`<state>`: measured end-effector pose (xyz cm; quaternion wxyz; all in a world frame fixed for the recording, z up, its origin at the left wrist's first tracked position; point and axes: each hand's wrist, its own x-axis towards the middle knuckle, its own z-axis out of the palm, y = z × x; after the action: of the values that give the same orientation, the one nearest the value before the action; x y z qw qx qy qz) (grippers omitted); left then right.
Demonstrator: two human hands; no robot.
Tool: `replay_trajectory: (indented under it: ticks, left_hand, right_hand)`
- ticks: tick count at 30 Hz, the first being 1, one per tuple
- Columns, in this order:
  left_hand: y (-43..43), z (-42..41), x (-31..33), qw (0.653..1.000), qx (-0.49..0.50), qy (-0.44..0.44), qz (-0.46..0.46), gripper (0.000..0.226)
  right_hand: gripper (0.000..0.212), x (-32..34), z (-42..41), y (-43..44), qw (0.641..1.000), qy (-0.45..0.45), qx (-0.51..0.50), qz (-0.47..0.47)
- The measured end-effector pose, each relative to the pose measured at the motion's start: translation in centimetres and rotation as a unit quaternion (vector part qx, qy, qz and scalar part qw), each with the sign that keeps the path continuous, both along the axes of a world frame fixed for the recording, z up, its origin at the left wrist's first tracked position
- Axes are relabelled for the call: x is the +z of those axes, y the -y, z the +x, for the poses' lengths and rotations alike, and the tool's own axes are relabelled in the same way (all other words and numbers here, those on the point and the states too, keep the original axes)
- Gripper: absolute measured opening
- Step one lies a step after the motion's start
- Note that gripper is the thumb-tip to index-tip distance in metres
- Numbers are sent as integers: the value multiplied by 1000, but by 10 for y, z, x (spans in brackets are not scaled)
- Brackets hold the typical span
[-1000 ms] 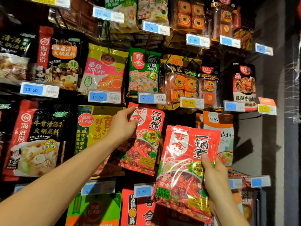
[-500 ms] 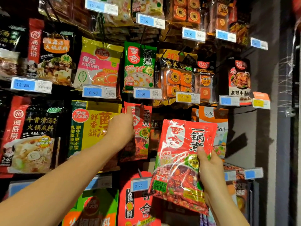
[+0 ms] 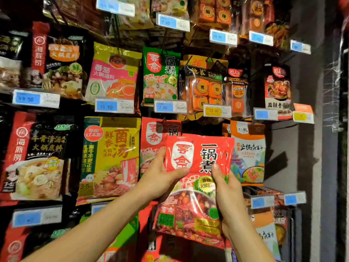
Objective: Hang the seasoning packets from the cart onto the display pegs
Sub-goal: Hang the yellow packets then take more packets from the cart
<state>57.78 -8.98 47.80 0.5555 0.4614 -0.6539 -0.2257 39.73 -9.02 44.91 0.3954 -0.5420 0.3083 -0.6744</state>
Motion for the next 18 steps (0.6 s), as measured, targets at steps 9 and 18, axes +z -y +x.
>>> replay_trajectory:
  ticks: [9,18]
  left_hand:
    - [2,10,-5,986,-29,-157,-39,50]
    - [6,39,39,984,76,-52,-155,73]
  right_hand:
    - [21,1,-5,1,1000,2,-1,2]
    - [23,-2,-19,8,995,34,-85,45]
